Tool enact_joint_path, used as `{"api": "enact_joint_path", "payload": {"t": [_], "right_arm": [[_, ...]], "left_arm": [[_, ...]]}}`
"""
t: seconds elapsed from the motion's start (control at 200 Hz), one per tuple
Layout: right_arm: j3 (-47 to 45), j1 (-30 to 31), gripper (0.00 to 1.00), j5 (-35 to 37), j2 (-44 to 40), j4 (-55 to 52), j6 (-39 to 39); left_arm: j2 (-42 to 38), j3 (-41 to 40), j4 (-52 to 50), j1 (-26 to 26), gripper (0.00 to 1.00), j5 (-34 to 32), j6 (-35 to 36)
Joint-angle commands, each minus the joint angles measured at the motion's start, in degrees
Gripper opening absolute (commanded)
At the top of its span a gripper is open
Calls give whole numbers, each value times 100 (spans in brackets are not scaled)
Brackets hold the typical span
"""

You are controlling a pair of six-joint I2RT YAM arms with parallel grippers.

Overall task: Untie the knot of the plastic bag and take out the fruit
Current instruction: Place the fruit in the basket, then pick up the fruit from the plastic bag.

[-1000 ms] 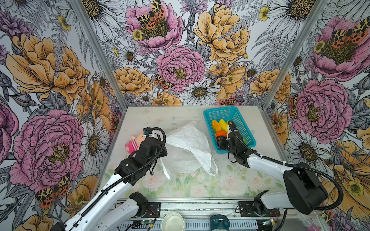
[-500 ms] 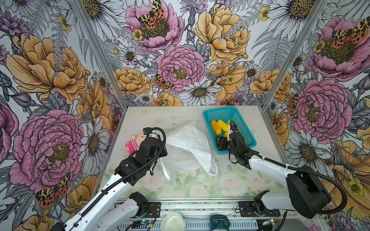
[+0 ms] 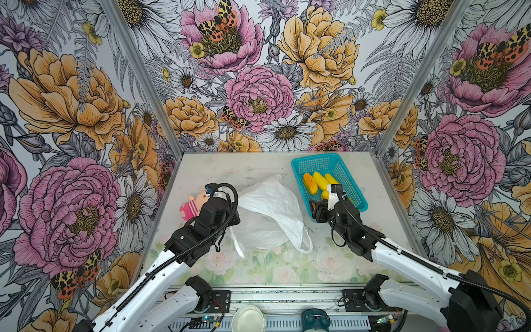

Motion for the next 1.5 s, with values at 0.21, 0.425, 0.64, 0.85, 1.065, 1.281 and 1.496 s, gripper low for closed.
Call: {"api": "enact_joint_path", "payload": {"t": [0.21, 0.425, 0.64, 0.85, 1.065, 1.281, 1.496], "right_arm": [[-320, 2551, 60, 544, -667, 1166, -2073], [347, 3458, 60, 991, 813, 1317, -2830], [992, 3526, 55, 1278, 2588, 1538, -3106], [1492, 3501, 54, 1926, 3776, 1758, -3316], [1870, 3356, 52, 2753, 4564, 1733, -3473], [2275, 3185, 51, 3590, 5129, 1492, -3615], [2489, 3025, 48, 3999, 5535, 1459, -3709]], "left_arm": [[21, -33, 97, 16, 0, -11, 22], [-13, -40, 93, 17, 0, 0, 22], [-20, -38, 97, 6, 0, -1, 26], [-28, -37, 97, -10, 0, -4, 31], [-65, -41, 97, -7, 0, -6, 31], [-116, -38, 96, -15, 0, 15, 35], [-286, -70, 132, -45, 0, -13, 39]]}}
